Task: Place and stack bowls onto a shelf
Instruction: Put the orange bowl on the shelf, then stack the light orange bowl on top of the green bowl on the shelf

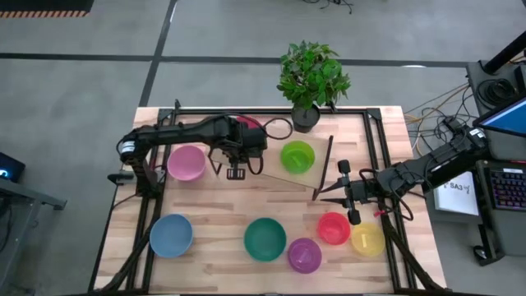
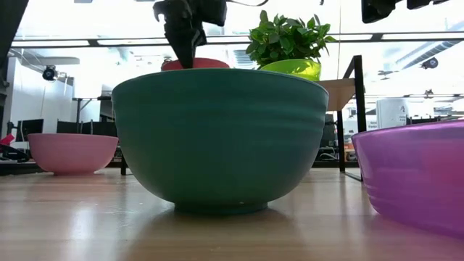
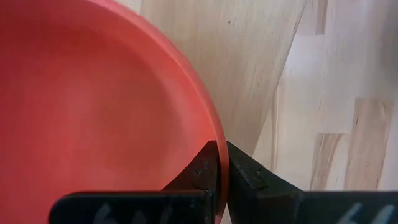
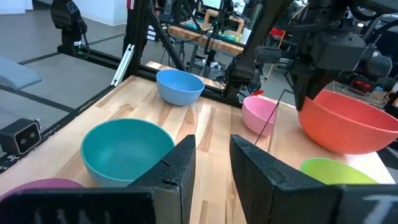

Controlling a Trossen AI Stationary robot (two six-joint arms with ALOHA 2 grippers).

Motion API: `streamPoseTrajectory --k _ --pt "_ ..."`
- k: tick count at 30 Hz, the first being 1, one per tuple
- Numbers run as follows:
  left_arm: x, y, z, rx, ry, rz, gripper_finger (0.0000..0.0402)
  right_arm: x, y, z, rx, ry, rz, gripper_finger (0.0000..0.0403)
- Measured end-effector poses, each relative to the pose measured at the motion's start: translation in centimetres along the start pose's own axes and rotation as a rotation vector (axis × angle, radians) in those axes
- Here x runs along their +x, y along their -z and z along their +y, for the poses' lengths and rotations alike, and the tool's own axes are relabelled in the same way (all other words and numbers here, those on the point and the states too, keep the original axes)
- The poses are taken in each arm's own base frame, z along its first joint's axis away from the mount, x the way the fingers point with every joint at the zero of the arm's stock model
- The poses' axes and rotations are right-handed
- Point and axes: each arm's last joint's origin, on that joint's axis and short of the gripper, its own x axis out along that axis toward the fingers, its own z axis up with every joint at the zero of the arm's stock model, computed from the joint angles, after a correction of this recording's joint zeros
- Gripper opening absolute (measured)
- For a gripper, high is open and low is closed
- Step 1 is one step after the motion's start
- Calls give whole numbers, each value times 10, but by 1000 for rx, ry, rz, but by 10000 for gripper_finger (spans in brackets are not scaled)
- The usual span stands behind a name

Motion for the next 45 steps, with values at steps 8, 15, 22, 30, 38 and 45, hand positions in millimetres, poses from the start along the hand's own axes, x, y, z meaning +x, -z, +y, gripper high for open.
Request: streamPoseTrajectory --k 8,15,22,30,38,45 --pt "0 -2 0 13 -3 -18 13 0 0 0 -1 0 1 91" --pt "0 -2 0 22 -3 -18 67 0 0 0 5 0 1 91" --pt "-6 1 1 18 -6 -36 125 0 0 0 5 1 1 91" --pt "-39 16 3 -44 -19 -149 146 0 1 -2 30 63 18 91" --pt "-77 34 -10 -142 -12 -429 146 0 0 -3 76 107 13 91" --pt "-78 67 -54 -178 94 -735 146 1 -7 -5 108 119 -62 91"
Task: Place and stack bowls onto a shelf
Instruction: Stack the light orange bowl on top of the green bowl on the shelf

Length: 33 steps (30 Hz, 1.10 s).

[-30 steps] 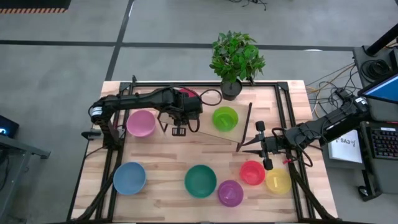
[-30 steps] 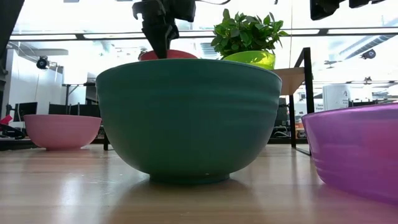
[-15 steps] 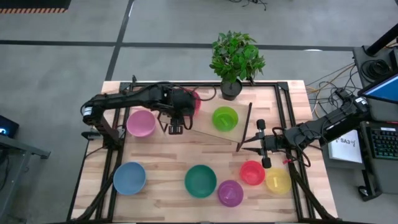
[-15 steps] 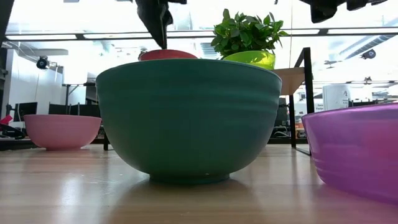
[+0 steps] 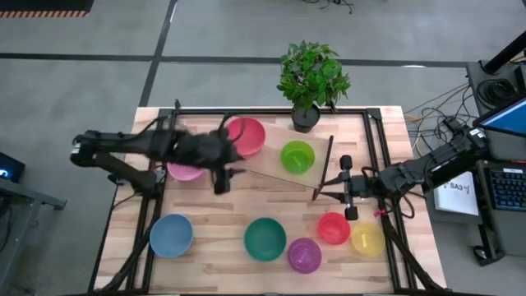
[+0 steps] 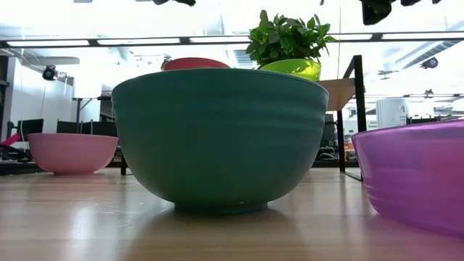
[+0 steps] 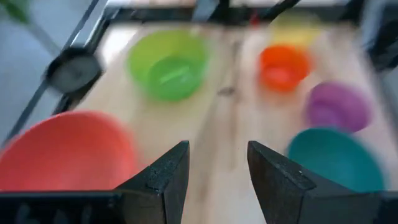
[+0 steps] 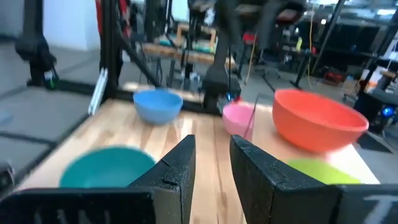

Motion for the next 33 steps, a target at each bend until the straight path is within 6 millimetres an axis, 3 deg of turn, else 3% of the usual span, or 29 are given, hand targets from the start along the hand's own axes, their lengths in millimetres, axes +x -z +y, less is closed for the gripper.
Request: streamPoseTrajectory --k 6,12,17,23,28,33 --pt "-6 33 -34 65 135 -242 146 8 -3 4 91 -12 -54 91" --pt "-5 70 -39 73 116 -266 146 27 -20 13 291 -108 39 91" --pt "-4 90 -38 113 122 -297 146 53 -41 22 450 -111 231 90" --pt "-17 102 -28 129 58 -324 146 76 -66 32 675 10 620 79" --pt "-23 114 -23 91 66 -335 146 90 -69 46 804 154 897 78" --pt "-28 123 -19 83 68 -350 146 99 -62 65 895 202 1018 84"
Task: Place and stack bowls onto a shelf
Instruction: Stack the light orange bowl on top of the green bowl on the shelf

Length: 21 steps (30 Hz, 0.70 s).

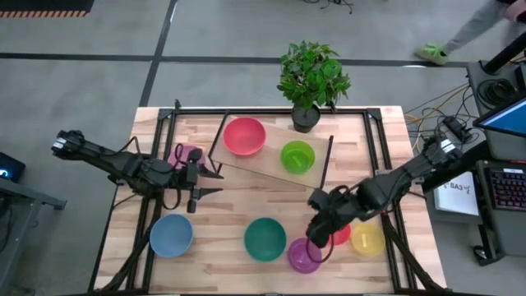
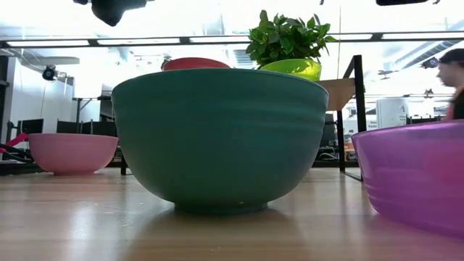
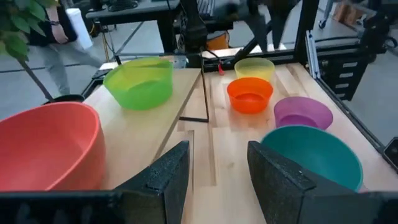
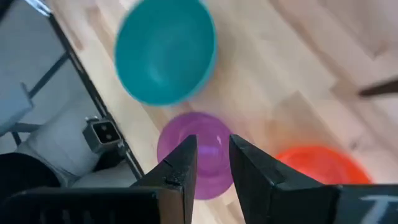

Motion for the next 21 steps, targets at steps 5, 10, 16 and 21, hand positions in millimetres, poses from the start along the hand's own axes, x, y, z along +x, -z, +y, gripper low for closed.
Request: streamPoseTrajectory --k 5,10,16,21 --pt "-2 -2 1 -51 2 -50 146 24 13 -4 83 69 67 97" --pt "2 -2 -1 -37 13 -48 146 48 25 -16 199 137 213 124" --pt "-1 -3 0 -51 13 -27 146 62 38 -20 283 195 272 160" --pt "-1 -4 0 -59 13 -29 146 76 46 -18 350 254 273 165"
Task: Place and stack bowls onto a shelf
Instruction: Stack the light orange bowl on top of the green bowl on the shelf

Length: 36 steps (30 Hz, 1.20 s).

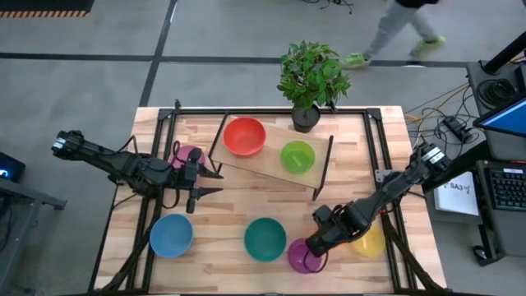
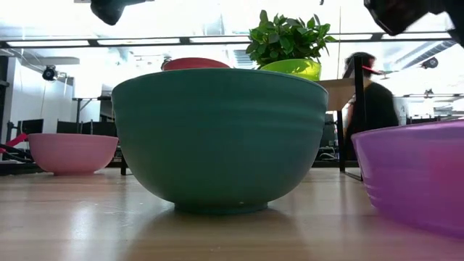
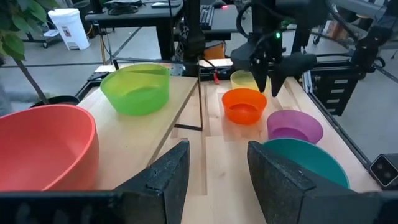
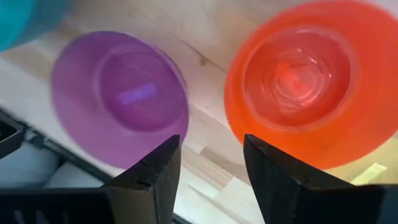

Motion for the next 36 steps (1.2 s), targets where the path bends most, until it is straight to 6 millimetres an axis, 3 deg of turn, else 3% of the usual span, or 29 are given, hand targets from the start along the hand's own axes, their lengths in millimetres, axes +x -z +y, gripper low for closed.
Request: streamPoseTrajectory --k 10,23,36 --pt "1 0 0 -22 0 1 146 37 -3 5 80 115 -4 153" --pt "1 0 0 -12 0 -2 146 32 -20 4 104 102 -69 152" --pt "1 0 0 -6 0 -1 146 36 -21 -1 128 125 -98 153"
